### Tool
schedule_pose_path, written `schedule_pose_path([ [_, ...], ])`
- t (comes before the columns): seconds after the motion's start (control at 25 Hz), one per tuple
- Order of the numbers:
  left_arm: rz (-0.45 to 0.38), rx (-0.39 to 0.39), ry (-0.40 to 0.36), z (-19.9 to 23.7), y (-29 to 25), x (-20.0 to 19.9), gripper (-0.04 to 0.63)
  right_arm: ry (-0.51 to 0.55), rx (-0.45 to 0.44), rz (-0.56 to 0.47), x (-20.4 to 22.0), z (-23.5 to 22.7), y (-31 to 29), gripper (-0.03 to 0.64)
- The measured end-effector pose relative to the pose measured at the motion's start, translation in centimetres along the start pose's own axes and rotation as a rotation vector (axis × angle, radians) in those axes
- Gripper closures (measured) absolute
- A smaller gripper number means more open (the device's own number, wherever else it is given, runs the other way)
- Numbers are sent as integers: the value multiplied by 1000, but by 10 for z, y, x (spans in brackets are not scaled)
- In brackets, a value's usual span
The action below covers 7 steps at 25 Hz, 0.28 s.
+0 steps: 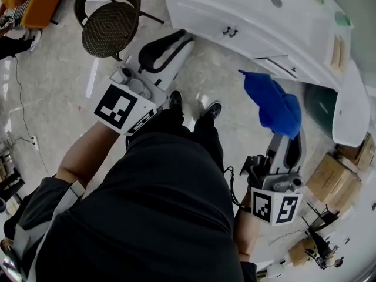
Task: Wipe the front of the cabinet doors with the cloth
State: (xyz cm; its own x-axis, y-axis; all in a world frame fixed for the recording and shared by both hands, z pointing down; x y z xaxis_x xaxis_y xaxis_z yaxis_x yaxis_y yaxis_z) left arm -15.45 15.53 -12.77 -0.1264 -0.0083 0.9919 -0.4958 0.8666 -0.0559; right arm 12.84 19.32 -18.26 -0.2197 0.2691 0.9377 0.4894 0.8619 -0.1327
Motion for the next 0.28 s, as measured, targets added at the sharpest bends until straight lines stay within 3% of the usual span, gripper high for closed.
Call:
schedule_pose_path([
  [0.28,-1,3,1,6,-9,1,528,2,-8,10,-1,-2,-11,580],
])
Point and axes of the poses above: the fingertips, and each gripper's own axes: y backward along the fingers, z to its left, x out of its underside, the point moved 6 cm from there along y, backward along the fingers, and after that the axes turned 11 degrees about -y, right-handed, at the moved point
